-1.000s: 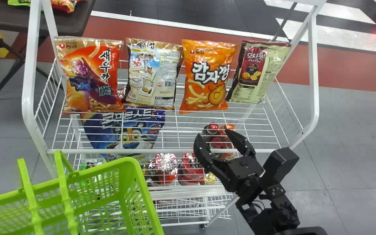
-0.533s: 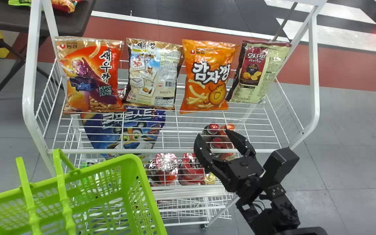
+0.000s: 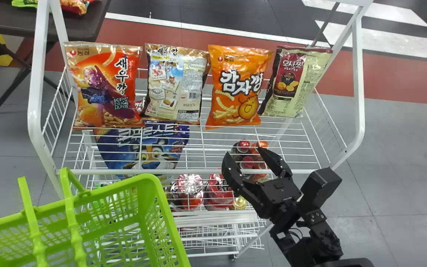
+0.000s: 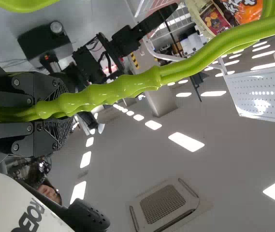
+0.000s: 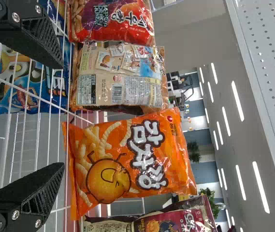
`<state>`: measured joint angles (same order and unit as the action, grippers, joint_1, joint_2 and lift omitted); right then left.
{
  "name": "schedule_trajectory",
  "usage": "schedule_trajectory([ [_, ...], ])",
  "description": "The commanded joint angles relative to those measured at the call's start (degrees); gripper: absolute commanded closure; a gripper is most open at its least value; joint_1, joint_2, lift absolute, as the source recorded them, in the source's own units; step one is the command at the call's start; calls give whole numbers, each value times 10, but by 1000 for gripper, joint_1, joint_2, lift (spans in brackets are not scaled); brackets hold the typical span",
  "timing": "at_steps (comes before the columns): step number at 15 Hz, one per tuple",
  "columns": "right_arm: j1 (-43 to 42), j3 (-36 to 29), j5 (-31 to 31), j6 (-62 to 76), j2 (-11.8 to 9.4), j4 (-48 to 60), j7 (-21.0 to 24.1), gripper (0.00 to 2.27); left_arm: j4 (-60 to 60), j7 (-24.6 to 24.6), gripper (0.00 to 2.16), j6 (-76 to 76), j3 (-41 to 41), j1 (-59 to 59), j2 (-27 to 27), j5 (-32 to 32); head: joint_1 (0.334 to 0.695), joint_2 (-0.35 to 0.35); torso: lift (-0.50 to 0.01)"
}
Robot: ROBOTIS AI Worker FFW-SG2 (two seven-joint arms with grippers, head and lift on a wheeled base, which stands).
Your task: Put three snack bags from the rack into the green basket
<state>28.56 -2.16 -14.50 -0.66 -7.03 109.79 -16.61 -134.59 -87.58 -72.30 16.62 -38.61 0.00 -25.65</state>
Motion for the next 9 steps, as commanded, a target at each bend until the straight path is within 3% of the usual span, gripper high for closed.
schedule_trajectory([
  [1,0,0,0,0,0,0,0,87,3,-1,2148,1,2,-1,-1,-6,695,-248,0],
  [6,-4,8,0,0,1,0,0,87,3,-7,2152,1,1,-1,-1,-5,695,-247,0],
  [9,-28,44,7,-16,0,0,6,87,6,-8,2148,1,1,-1,-1,0,695,-225,0],
])
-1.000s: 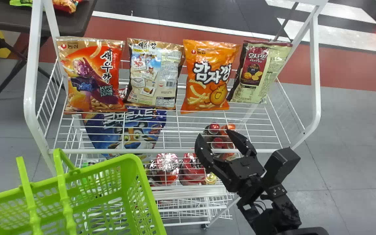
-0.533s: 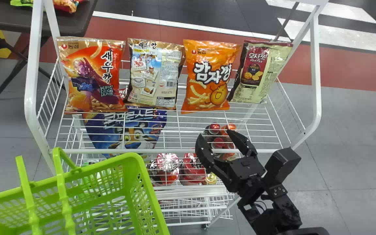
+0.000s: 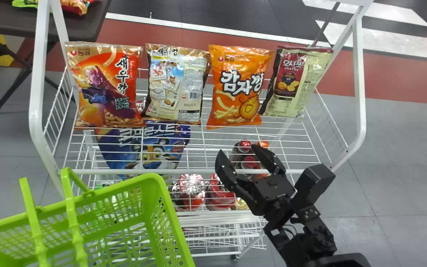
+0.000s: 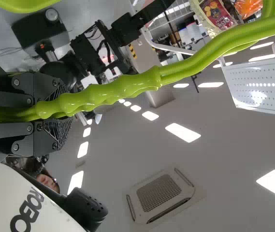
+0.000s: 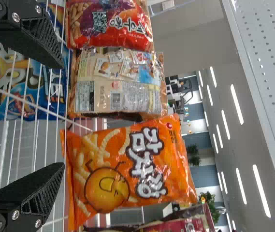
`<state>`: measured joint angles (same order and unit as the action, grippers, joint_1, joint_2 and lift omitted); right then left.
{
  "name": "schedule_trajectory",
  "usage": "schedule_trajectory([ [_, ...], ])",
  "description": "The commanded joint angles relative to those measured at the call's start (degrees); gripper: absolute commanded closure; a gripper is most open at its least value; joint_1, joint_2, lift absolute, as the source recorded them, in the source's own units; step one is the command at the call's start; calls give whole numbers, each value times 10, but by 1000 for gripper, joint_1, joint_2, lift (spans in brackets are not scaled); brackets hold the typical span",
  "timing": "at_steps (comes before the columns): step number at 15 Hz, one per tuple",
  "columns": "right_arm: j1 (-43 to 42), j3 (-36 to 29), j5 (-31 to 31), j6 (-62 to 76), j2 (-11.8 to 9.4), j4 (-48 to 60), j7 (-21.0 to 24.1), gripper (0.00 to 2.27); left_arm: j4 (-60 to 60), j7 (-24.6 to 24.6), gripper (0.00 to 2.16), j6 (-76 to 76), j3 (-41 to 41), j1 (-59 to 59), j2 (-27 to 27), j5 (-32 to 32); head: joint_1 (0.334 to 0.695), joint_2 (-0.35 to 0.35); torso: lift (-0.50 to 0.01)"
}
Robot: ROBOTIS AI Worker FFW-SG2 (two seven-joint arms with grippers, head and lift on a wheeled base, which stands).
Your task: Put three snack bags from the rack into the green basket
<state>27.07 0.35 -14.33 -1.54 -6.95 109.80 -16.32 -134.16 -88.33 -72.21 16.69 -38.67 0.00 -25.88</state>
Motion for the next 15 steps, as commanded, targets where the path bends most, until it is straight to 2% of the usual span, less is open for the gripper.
schedule_trajectory([
  [1,-27,40,15,-16,-1,0,13,87,2,-1,2148,0,0,0,-1,2,695,-213,0],
  [6,-105,143,45,-74,-1,-26,56,87,7,-9,2152,2,2,0,-1,6,695,-72,0],
  [7,-123,165,48,-81,-1,-33,67,87,7,-10,2148,2,2,0,-1,6,695,-15,0],
  [9,-163,203,67,-102,2,-54,89,87,6,-11,2148,2,2,0,-1,6,695,39,0],
  [12,-232,243,70,-127,16,-107,113,87,5,-11,2148,2,4,0,-1,6,695,123,0],
  [15,-297,272,70,-139,32,-166,116,87,2,-8,2148,2,-1,0,-1,9,695,170,0],
])
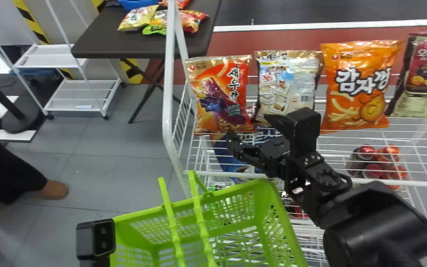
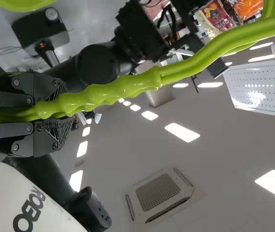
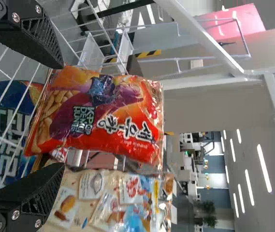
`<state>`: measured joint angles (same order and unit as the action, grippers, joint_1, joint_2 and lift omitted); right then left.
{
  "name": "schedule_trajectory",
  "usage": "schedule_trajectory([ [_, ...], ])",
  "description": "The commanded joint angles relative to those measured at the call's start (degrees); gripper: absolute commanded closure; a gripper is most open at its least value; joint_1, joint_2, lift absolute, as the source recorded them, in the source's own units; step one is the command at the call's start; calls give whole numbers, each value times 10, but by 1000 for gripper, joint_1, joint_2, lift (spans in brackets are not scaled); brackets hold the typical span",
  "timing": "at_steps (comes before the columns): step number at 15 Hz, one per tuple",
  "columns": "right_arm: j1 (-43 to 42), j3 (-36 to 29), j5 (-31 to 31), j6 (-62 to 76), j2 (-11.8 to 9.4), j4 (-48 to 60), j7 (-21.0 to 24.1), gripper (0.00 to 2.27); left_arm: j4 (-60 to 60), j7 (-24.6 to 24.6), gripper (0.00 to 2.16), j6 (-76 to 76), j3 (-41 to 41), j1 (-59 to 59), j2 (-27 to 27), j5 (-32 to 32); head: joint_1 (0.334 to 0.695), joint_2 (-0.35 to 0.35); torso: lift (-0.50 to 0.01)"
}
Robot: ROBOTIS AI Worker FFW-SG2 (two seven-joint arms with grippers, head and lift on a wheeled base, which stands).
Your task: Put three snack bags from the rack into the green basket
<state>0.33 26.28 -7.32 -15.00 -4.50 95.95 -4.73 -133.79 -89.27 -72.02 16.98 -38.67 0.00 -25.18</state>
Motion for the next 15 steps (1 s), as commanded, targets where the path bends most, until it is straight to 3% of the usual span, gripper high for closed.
schedule_trajectory([
  [1,-50,18,0,-4,14,-47,0,87,-2,2,2148,0,-8,0,-1,4,695,184,0],
  [5,-117,47,0,-1,45,-128,0,87,-2,2,2148,0,-13,-2,-1,11,695,220,0],
  [10,-180,72,7,26,45,-219,2,87,-1,0,2148,2,-14,-5,-1,13,695,260,0],
  [12,-200,72,8,27,45,-248,2,188,1,-1,2148,2,-13,-6,-1,14,695,254,0],
  [13,-210,74,8,33,45,-264,0,360,1,-1,2148,2,-13,-6,-1,14,695,250,0],
  [15,-219,74,-1,48,45,-278,-22,1241,2,-1,2148,3,-13,-6,-1,14,695,239,0],
])
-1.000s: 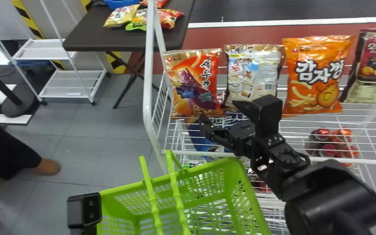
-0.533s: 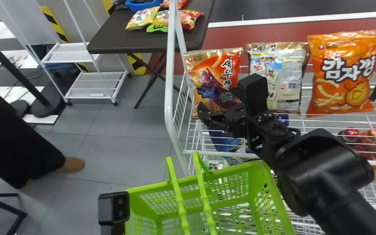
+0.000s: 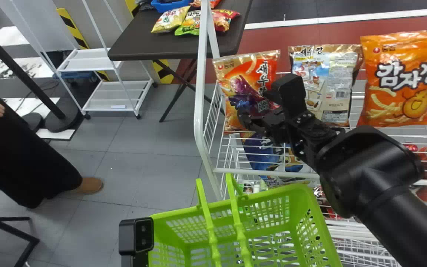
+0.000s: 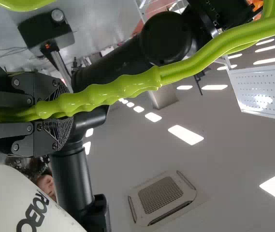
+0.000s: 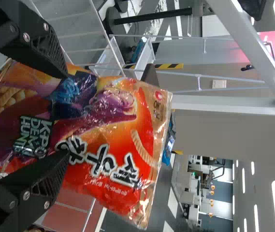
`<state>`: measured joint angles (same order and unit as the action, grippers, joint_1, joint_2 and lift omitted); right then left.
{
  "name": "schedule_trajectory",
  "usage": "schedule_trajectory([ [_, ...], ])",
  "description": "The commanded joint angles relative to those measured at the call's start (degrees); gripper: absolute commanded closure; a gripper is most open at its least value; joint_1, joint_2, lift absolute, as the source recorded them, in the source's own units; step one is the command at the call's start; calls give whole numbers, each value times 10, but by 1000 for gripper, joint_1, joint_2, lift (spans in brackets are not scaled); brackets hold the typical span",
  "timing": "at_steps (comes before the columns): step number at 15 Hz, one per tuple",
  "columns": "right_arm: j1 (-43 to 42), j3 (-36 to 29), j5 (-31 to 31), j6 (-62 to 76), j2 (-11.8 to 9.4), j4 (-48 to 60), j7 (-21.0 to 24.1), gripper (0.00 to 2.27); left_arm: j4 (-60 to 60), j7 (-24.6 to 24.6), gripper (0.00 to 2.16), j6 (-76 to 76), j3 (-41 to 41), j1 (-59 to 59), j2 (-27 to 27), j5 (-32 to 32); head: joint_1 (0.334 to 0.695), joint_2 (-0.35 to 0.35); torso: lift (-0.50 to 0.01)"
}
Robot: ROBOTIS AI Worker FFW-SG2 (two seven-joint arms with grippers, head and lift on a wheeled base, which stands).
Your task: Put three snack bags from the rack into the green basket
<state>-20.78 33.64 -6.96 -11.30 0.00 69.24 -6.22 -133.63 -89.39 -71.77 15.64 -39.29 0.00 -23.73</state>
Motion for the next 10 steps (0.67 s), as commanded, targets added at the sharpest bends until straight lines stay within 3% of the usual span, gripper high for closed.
schedule_trajectory([
  [1,-11,0,-6,8,1,-11,-15,1686,0,-1,2152,1,0,-1,-1,0,695,240,0],
  [2,-12,-1,-7,4,1,-10,-21,1966,0,-2,2148,1,0,-3,-1,0,695,242,0],
  [4,-12,-4,-7,-1,1,-9,-33,2246,0,-3,2152,1,1,-3,-1,0,695,247,0],
  [10,9,-23,-1,-33,1,43,-36,2246,0,-4,2148,1,3,-4,-1,5,695,244,0],
])
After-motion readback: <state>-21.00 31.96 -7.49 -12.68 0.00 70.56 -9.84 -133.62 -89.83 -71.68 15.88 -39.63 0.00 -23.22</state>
